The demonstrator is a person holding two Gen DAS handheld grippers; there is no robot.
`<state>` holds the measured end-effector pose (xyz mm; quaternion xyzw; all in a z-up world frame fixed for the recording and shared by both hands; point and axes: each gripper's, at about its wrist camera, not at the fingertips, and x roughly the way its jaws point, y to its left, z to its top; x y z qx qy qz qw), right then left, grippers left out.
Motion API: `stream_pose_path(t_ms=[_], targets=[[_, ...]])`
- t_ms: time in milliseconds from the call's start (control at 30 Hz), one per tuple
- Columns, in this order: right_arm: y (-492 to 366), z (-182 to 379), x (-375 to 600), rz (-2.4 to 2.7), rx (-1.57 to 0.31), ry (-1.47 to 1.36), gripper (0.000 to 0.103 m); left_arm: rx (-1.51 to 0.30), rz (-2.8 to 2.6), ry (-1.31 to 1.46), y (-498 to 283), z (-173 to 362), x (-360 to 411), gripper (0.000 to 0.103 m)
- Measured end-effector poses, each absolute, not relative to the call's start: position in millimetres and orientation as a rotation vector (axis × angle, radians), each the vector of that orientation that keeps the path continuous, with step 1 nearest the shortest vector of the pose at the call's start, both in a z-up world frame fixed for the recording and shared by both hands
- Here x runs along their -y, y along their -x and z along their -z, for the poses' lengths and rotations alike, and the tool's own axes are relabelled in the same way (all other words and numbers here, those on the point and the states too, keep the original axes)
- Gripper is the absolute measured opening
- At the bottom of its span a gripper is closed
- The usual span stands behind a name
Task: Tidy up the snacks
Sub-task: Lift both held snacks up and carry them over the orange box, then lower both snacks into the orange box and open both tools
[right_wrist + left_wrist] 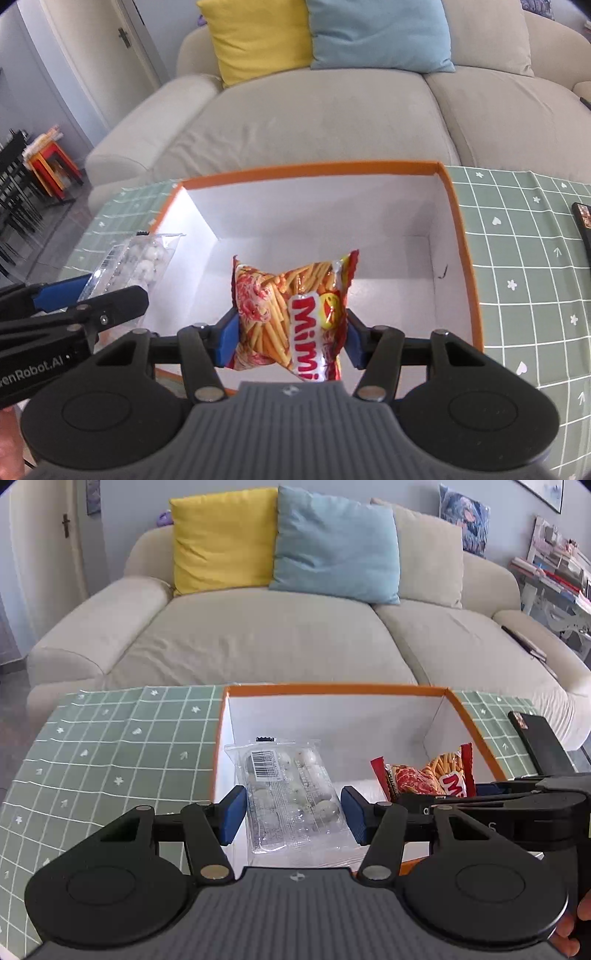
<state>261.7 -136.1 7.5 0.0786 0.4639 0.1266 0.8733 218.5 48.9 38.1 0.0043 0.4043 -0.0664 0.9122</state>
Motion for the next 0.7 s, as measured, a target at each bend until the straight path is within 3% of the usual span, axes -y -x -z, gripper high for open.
stream_pose_path(t_ms=[700], targets=[[-285.0,34.0,121.7,-0.222,-1.155,-0.132,0.056,-1.018,0.108,-0.15,-250.6,-5.8,-39.1,0.065]])
